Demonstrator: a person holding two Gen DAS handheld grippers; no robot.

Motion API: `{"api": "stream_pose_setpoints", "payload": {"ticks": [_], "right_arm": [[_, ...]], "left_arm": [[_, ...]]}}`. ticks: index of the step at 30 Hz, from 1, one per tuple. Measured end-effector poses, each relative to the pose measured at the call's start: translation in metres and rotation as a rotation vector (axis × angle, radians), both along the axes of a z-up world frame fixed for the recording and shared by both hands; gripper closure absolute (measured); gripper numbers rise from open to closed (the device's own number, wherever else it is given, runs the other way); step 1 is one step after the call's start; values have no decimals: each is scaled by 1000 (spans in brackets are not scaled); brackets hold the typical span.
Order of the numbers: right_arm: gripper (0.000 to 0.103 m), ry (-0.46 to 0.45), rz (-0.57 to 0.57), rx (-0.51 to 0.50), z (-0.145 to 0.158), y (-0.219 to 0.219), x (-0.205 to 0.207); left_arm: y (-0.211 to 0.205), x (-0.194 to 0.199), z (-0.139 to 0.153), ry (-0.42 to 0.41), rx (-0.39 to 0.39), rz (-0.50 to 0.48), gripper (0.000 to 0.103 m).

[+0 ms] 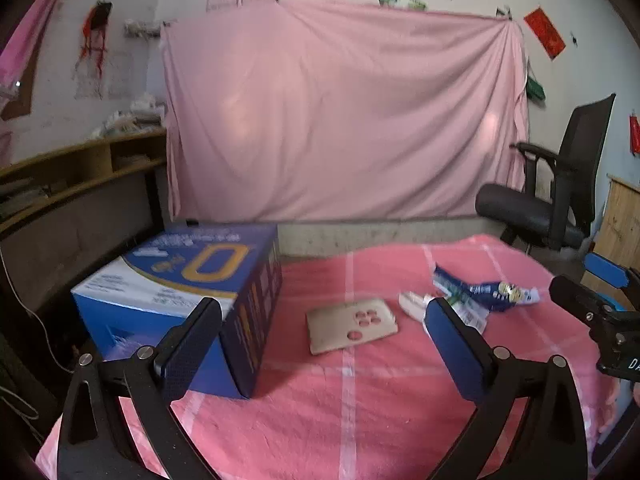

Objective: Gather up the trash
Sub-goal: 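Close the left gripper on the edge of the beige phone case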

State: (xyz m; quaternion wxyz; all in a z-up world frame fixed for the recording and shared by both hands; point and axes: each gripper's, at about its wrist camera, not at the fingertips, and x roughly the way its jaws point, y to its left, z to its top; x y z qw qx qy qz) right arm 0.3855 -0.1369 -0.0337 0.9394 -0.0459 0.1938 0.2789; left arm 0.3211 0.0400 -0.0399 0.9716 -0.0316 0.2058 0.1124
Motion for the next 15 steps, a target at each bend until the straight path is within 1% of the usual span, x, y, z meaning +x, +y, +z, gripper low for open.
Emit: {"api": "stream_pose_setpoints", "payload": {"ticks": [2, 3, 4, 5, 6, 7, 8, 11, 13, 15], "right_arm": [[0, 38, 22, -23, -6, 7, 5], [0, 66, 39, -38, -9, 11, 9], [0, 93, 54, -51, -13, 15, 12], [0, 116, 68, -59, -16, 18, 16], [0, 138, 81, -69, -18, 21, 19], [5, 157, 92, -78, -20, 24, 21], [6, 173, 101, -84, -22, 25, 23], [12, 220, 129, -99, -28, 32, 29], [16, 251, 151, -102, -32, 36, 34], [18, 265, 165, -103, -33, 40, 36]], "left_arm": [[-3, 2, 0, -1, 25, -9, 4], [-5, 4, 0, 1, 35, -27, 6], [-6, 7, -1, 11, 38, -50, 16], [-8, 10, -2, 30, 41, -64, 22], [-9, 14, -4, 49, 47, -73, 24], [-10, 17, -5, 55, 48, -79, 26], [-10, 18, -6, 58, 46, -86, 31], [-11, 26, -9, 93, 39, -122, 40], [-14, 32, -12, 129, 48, -140, 44], [-16, 41, -16, 174, 56, -158, 45]]}}
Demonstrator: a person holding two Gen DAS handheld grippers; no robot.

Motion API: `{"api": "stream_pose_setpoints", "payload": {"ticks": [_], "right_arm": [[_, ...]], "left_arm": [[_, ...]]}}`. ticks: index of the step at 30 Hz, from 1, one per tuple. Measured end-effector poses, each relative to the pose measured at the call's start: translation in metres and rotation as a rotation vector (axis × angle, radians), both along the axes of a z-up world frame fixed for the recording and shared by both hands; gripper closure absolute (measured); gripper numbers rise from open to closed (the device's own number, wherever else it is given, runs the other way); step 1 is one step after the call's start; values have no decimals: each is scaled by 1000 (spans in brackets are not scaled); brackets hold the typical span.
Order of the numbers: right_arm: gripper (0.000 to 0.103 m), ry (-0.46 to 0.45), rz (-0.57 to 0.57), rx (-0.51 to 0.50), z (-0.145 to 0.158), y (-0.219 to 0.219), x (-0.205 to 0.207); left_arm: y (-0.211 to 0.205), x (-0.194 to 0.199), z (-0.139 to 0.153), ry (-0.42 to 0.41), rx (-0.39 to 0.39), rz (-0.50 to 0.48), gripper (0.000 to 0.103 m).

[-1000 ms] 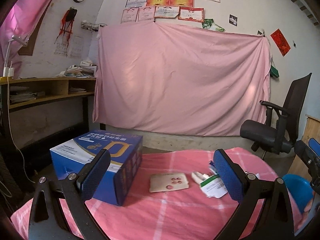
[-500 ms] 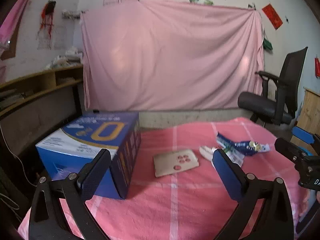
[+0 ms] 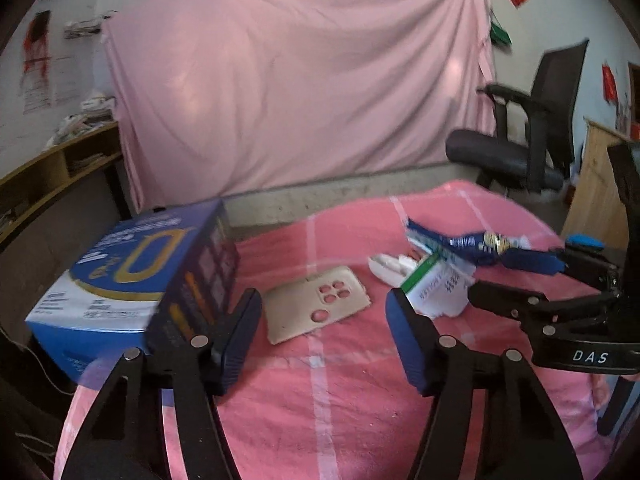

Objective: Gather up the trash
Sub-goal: 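Close the left gripper on the edge of the beige phone case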

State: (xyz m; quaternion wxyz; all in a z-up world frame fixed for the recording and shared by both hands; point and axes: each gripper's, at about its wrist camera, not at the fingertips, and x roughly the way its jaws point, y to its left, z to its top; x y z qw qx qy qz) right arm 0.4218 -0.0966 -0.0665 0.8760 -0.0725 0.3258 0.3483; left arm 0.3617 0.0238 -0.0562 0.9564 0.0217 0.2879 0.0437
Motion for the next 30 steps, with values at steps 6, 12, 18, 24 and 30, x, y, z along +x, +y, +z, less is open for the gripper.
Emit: {"api": "stream_pose_setpoints", "payload": {"ticks": [6, 12, 18, 24, 30], "right_arm": [[19, 54, 51, -24, -7, 18, 13], [21, 105, 58, -58, -15, 28, 21], [35, 93, 53, -70, -16, 27, 18], [57, 120, 47, -6, -14, 16, 21], [61, 126, 45, 10, -14, 15, 21]], "left_arm": [[5, 14, -7, 60, -11, -8, 48], [12, 22, -13, 113, -42, 0, 50], [11, 30, -17, 165, -37, -12, 50], [6, 41, -21, 213, 3, -27, 50], [-1, 53, -24, 216, 74, -43, 50]]}}
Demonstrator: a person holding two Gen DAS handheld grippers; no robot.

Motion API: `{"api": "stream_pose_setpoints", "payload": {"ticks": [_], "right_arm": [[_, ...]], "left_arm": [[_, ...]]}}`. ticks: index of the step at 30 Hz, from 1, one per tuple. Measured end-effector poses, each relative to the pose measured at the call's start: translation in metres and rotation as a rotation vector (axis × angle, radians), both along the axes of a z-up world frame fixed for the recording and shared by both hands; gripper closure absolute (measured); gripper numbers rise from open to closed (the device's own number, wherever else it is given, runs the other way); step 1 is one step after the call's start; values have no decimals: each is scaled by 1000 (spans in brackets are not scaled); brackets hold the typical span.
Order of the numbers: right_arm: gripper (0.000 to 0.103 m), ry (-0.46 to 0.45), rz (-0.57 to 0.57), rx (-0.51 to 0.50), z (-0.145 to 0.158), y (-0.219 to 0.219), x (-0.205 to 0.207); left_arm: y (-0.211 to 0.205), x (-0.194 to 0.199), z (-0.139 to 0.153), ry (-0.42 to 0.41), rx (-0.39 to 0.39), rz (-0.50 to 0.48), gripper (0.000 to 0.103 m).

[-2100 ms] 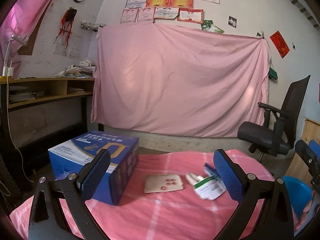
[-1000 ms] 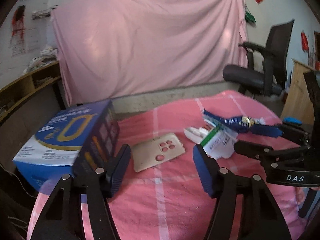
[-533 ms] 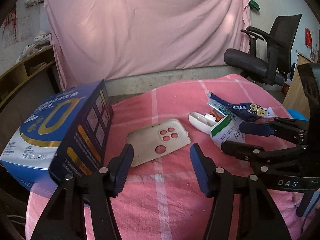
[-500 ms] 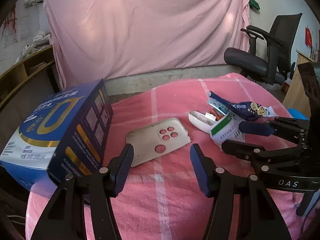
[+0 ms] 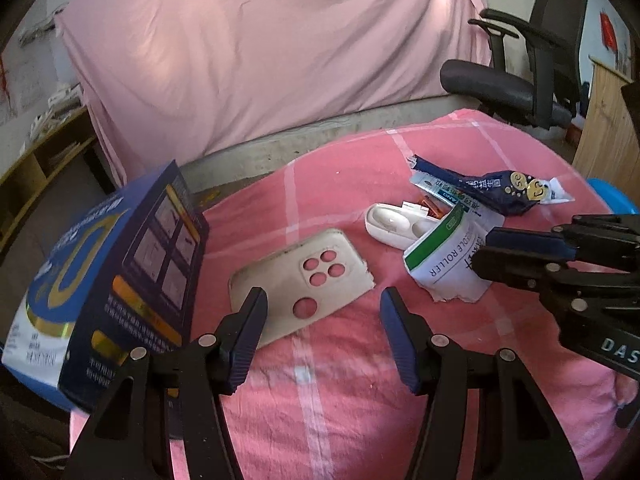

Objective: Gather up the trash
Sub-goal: 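Close the left gripper on the edge of the beige phone case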

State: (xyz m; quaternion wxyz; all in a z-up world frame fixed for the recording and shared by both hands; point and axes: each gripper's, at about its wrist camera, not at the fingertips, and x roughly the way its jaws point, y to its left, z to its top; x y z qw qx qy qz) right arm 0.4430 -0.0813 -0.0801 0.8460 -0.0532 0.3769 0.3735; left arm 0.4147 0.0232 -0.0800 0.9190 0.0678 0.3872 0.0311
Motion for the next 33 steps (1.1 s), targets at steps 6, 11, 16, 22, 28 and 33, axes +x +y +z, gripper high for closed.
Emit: {"api": "stream_pose_setpoints", "payload": {"ticks": [6, 11, 16, 22, 28, 33], "right_arm": [[61, 2, -3, 9, 1, -3, -1], [59, 0, -10, 24, 2, -7, -3], [51, -5, -24, 44, 5, -14, -4], [29, 11, -1, 29, 4, -7, 1], [26, 27, 9, 1, 0, 6, 8], [26, 26, 12, -20, -2, 10, 8]], "left_arm": [[-10, 2, -4, -11, 51, -35, 71], [-24, 4, -6, -31, 129, -37, 88], [-14, 2, -3, -74, 111, 17, 95], [1, -12, 10, -156, 54, 73, 99], [9, -9, 9, -133, 16, 98, 99], [7, -10, 11, -120, 18, 98, 98]]}}
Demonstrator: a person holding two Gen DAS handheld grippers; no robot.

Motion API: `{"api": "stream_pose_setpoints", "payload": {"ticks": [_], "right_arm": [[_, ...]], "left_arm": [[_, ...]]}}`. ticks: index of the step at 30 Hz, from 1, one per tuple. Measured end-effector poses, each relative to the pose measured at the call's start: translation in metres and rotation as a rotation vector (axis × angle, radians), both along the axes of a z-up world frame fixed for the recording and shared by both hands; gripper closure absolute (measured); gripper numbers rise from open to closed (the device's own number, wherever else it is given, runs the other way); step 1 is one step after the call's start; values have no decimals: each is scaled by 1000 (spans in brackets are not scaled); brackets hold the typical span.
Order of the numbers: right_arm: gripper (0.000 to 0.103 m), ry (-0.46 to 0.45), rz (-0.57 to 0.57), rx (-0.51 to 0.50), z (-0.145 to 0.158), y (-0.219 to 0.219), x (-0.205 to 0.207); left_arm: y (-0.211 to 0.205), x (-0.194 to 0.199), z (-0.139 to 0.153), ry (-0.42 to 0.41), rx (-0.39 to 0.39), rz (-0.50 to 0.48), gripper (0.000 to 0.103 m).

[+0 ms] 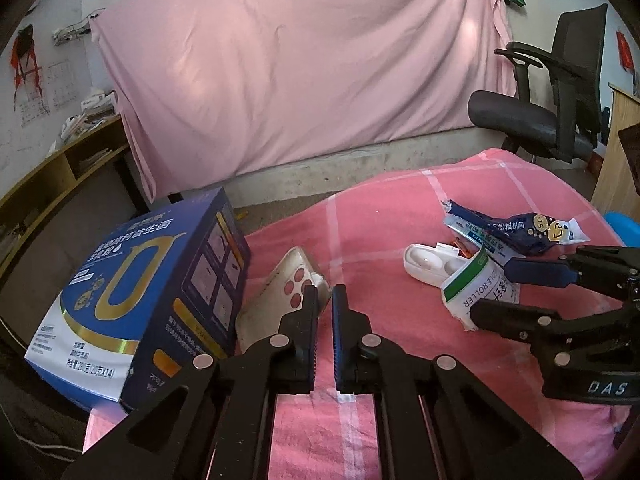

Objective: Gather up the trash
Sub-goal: 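Close the left gripper on the edge of the beige phone case, then grasp the white Skin Needle Roller packet with the right gripper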

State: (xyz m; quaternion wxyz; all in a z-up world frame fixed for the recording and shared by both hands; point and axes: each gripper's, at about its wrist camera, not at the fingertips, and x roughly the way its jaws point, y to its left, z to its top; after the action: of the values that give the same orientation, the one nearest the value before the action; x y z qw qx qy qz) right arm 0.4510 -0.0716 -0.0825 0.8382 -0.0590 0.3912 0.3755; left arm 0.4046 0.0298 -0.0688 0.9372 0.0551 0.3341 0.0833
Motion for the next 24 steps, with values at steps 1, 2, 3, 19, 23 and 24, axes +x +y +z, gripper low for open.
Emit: {"api": "stream_pose_setpoints", "payload": {"ticks": [1, 2, 3, 19, 23, 24], "right_arm": [[28, -1, -1, -10, -1, 2, 0], [29, -1, -3, -13, -2, 1, -1], [31, 1, -4, -10, -2, 0, -1], [72, 78, -61, 100, 1, -31, -12], [41, 124, -70, 141, 1, -39, -18], [34, 123, -66, 143, 2, -36, -19]], "left_arm": [[1, -1, 0, -3, -2, 1, 98], [3, -2, 1, -10, -7, 1, 99], [4, -5, 4, -22, -16, 5, 99], [15, -68, 43, -143, -177, -8, 103], [21, -74, 44, -149, -202, -17, 103], [23, -74, 44, -149, -206, -18, 103]]}}
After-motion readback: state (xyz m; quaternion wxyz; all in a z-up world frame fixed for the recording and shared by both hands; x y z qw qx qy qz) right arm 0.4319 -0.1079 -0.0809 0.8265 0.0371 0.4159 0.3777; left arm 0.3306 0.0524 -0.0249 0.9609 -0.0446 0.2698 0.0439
